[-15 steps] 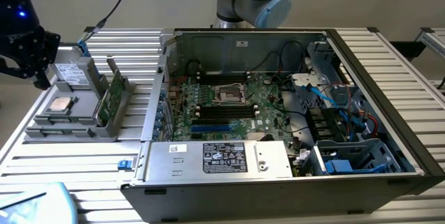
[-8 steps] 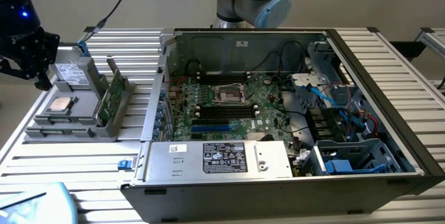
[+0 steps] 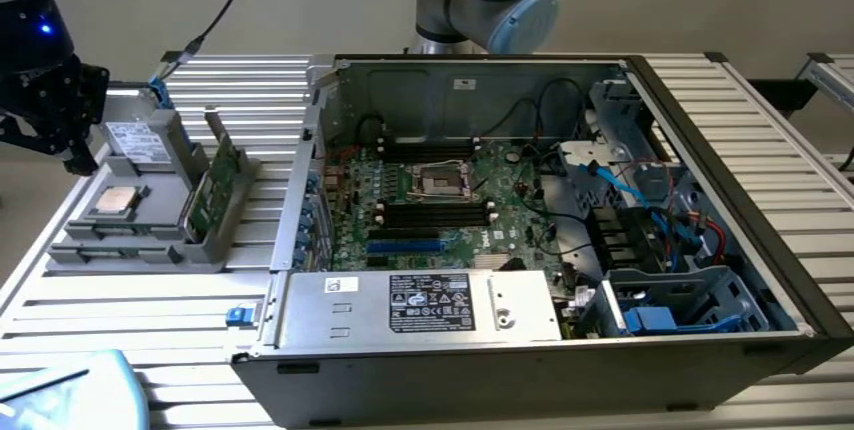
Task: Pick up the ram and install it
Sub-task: 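Pick up the ram and move it above insertion slot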
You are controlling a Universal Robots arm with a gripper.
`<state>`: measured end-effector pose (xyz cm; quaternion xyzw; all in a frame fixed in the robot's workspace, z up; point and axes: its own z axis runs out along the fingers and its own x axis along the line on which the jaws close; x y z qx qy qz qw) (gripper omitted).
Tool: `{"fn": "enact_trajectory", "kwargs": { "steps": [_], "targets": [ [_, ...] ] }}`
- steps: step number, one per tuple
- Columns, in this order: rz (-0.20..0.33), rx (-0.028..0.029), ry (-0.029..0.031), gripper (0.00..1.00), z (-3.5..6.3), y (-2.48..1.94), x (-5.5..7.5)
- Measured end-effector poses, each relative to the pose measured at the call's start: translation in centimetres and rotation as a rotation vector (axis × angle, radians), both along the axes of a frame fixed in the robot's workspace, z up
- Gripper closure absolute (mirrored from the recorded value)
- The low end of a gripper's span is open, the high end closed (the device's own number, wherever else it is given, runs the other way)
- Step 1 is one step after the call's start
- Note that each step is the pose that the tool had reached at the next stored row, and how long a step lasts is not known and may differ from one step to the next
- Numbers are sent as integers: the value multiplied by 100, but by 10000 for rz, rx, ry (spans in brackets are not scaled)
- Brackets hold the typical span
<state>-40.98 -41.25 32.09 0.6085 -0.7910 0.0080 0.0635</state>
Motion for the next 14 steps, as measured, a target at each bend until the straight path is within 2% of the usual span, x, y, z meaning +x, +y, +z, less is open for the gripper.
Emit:
{"fn": "enact_trajectory", "kwargs": {
  "steps": [6, 8, 10, 13, 14],
  "targets": [
    [410, 0, -38, 89, -35, 8, -31],
    [569, 38, -51, 89, -43, 7, -39],
    [688, 160, -73, 89, -49, 8, -40],
    [788, 388, -103, 89, -51, 10, -50],
    [805, 424, -116, 89, -52, 10, -66]
  ]
}}
